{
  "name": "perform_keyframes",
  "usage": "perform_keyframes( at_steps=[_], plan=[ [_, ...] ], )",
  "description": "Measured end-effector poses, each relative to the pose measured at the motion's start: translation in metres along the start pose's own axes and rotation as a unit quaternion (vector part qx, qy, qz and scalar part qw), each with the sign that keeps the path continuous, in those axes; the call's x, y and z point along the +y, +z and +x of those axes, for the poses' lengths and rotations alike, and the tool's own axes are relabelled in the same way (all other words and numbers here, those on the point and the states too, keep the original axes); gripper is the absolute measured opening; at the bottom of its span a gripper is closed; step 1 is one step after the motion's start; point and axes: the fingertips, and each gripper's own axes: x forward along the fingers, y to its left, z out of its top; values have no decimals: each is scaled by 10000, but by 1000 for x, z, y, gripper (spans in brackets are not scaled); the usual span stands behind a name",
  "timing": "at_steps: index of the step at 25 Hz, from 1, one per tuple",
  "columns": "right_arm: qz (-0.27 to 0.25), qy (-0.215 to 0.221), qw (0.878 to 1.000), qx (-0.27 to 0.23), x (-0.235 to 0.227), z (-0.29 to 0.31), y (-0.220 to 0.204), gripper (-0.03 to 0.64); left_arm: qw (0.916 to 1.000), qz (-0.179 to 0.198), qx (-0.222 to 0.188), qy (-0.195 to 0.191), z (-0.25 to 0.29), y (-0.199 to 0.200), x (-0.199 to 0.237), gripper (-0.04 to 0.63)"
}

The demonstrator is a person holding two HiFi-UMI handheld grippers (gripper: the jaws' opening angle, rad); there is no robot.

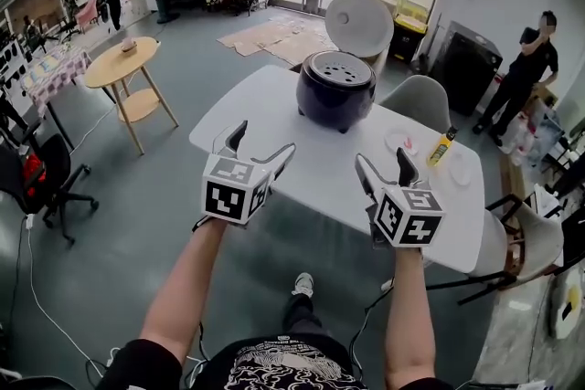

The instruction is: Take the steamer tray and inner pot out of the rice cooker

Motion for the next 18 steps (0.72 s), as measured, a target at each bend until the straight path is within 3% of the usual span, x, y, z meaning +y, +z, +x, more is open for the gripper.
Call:
perform_keyframes(
  at_steps=[10, 18],
  plan=[
    [13, 68, 9999, 123, -110, 137, 23, 374, 9999, 30, 119, -43, 176, 36, 25, 417],
    [-3, 165, 9996, 211, -169, 239, 37, 374, 9998, -1, 207, -16, 287, 48, 56, 417]
  ],
)
